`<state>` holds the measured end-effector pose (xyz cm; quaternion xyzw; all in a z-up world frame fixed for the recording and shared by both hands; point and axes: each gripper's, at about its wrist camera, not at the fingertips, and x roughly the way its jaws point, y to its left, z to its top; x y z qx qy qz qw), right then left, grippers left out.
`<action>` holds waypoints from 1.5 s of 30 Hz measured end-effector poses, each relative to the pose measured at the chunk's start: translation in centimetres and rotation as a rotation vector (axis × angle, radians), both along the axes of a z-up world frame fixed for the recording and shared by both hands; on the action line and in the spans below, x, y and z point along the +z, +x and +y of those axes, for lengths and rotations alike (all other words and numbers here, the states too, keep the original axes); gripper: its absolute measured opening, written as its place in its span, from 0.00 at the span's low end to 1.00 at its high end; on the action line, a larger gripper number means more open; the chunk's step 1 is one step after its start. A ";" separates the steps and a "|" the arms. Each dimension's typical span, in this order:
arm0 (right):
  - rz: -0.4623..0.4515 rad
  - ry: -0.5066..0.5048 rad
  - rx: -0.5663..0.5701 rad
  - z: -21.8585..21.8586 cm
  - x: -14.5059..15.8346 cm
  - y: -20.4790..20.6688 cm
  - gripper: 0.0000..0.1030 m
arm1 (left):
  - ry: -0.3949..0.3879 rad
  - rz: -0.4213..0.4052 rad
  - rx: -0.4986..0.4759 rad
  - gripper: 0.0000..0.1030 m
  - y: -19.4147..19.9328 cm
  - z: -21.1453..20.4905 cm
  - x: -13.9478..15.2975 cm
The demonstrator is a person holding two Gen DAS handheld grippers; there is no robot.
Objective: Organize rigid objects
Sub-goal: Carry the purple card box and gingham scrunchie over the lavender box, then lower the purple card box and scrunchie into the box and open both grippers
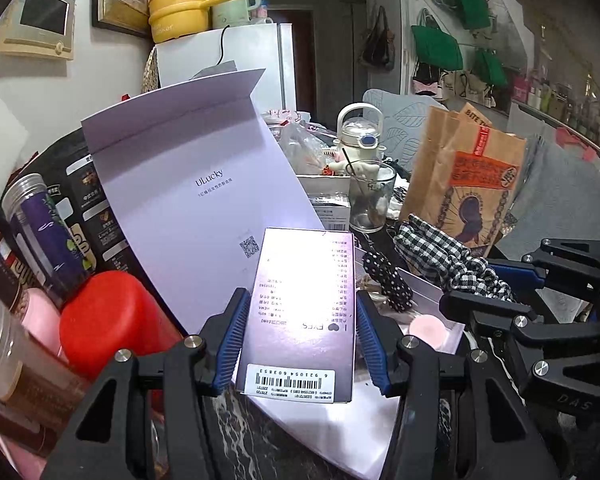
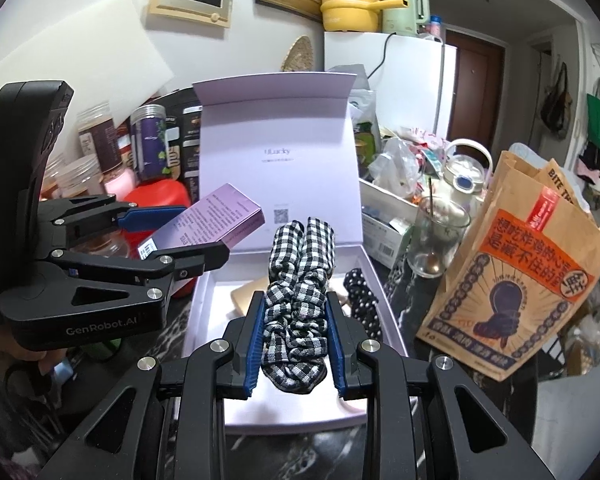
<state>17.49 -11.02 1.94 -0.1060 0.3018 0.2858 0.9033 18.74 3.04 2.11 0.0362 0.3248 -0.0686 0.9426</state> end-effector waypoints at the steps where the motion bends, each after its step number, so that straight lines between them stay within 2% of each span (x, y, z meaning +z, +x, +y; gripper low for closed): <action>1: 0.001 0.000 0.001 0.0 -0.1 0.3 0.27 | 0.001 0.002 0.004 0.50 0.3 0.0 -0.1; 12: 0.050 0.019 0.023 0.9 -2.4 3.9 0.27 | -0.008 0.080 0.042 0.50 3.7 0.3 -3.5; 22: 0.100 0.008 -0.005 0.9 -4.9 6.3 0.27 | 0.025 0.139 0.073 0.50 5.7 0.4 -6.4; 30: 0.127 0.002 -0.009 1.2 -6.5 7.0 0.27 | 0.006 0.196 0.068 0.50 6.4 0.8 -8.3; 36: 0.107 -0.035 0.001 2.2 -7.4 6.8 0.27 | 0.017 0.228 0.069 0.50 6.8 0.8 -9.9; 45: 0.141 -0.078 -0.010 3.0 -9.4 7.3 0.27 | 0.044 0.266 0.061 0.50 7.4 0.6 -11.5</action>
